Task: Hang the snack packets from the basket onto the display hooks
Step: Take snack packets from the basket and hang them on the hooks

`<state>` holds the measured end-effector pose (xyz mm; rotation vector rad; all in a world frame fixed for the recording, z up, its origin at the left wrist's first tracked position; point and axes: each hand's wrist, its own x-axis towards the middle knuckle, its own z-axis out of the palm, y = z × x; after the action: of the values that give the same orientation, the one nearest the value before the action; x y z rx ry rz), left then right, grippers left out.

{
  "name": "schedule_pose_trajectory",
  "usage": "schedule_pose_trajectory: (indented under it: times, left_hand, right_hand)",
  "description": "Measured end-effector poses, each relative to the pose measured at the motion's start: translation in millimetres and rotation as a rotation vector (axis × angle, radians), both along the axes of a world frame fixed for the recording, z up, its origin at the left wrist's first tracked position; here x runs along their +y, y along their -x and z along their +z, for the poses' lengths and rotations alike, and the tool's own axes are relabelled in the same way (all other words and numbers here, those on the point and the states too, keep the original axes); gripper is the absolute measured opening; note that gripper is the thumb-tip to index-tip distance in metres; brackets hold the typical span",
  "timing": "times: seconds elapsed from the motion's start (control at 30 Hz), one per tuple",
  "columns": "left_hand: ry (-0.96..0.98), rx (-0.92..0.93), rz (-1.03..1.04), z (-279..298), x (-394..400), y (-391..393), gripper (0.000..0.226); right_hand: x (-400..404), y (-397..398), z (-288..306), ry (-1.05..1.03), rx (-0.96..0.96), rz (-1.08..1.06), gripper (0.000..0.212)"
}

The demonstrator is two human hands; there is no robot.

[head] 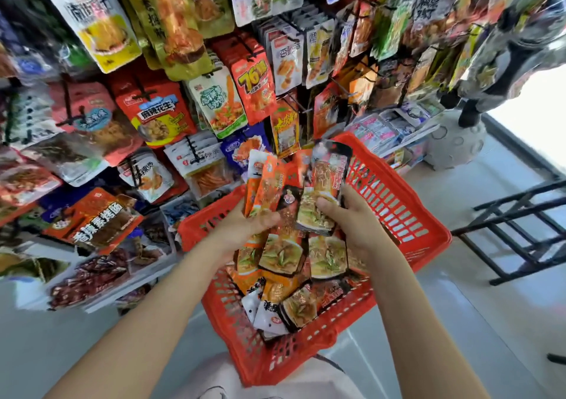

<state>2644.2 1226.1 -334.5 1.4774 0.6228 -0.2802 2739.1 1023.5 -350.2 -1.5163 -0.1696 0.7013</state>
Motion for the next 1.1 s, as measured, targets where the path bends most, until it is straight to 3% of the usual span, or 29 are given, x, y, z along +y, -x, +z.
schedule_pose_trajectory:
  times: [0.03, 0.1, 0.13, 0.17, 0.23, 0.27, 0.3, 0.37, 0.4, 0.47, 0.53, 0.57, 0.6, 0.67, 0.7, 0.83, 0.9, 1.0, 1.1]
  left_hand:
    - [-0.008, 0.027, -0.046, -4.3, -3.9, -1.9, 0.127]
    - [0.008, 0.065, -0.106, -14.5, -14.0, -3.9, 0.130]
    - [0.011, 0.093, -0.120, -18.8, -18.5, -3.8, 0.131]
    - [0.014, 0.123, -0.115, -24.0, -21.8, -3.2, 0.134]
    - [0.079, 0.098, -0.053, -35.3, -26.6, -2.5, 0.128]
    - [0.121, 0.099, -0.010, -31.4, -31.9, -3.1, 0.113]
    - [0.163, 0.117, 0.041, -27.3, -35.6, -4.1, 0.089]
    - [0.175, 0.154, 0.113, -27.2, -40.6, -5.6, 0.029]
    - [0.173, 0.172, 0.131, -23.5, -44.0, -5.8, 0.021]
    - [0.172, 0.218, 0.190, -27.1, -39.5, -6.0, 0.042]
    - [0.172, 0.232, 0.288, -31.6, -27.9, -3.4, 0.073]
    - [0.165, 0.237, 0.317, -34.2, -21.2, -1.9, 0.097]
    - [0.129, 0.249, 0.334, -39.3, -12.4, 0.3, 0.122]
    - [0.097, 0.235, 0.377, -60.9, 9.5, 5.9, 0.137]
    - [0.122, 0.233, 0.354, -65.5, 16.1, 8.2, 0.136]
    - [0.180, 0.208, 0.372, -66.8, 24.3, 12.5, 0.128]
    - [0.232, 0.185, 0.405, -32.3, 13.1, 11.8, 0.107]
    - [0.222, 0.170, 0.448, -11.9, 12.6, 17.6, 0.039]
    - [0.236, 0.159, 0.503, -3.2, 22.3, 29.0, 0.018]
  right_hand:
    - [1.7, -2.2, -1.2, -0.044, 0.069, -0.020, 0.038]
    - [2.5, -10.3, -17.4, -0.102, 0.152, -0.061, 0.086]
    - [4.7, -12.9, -23.3, -0.134, 0.158, -0.071, 0.096]
    - [6.1, -14.8, -26.9, -0.161, 0.159, -0.069, 0.092]
    - [11.8, -15.1, -20.5, -0.193, 0.188, -0.118, 0.057]
    - [12.5, -16.8, -24.3, -0.215, 0.191, -0.151, 0.044]
    - [12.4, -18.0, -26.9, -0.237, 0.200, -0.167, 0.044]
    - [13.5, -17.3, -27.3, -0.261, 0.191, -0.211, 0.060]
    - [15.1, -18.0, -26.9, -0.264, 0.196, -0.264, 0.071]
    - [10.6, -20.2, -31.8, -0.225, 0.184, -0.333, 0.110]
    - [-1.2, -29.8, -45.2, -0.165, 0.172, -0.386, 0.127]
    - [-9.9, -32.4, -44.0, -0.139, 0.185, -0.371, 0.124]
    - [-15.8, -33.5, -37.1, -0.125, 0.213, -0.334, 0.107]
    - [-18.4, -31.9, -28.3, -0.121, 0.237, -0.141, 0.049]
    - [-17.0, -28.5, -29.4, -0.108, 0.226, -0.020, 0.034]
    - [7.9, -7.7, -33.6, -0.066, 0.251, 0.231, 0.045]
    - [16.2, -2.2, -38.3, -0.071, 0.286, 0.248, 0.052]
    - [20.7, 2.7, -37.7, -0.086, 0.280, 0.204, 0.069]
    - [29.0, 12.4, -26.0, -0.134, 0.261, -0.011, 0.084]
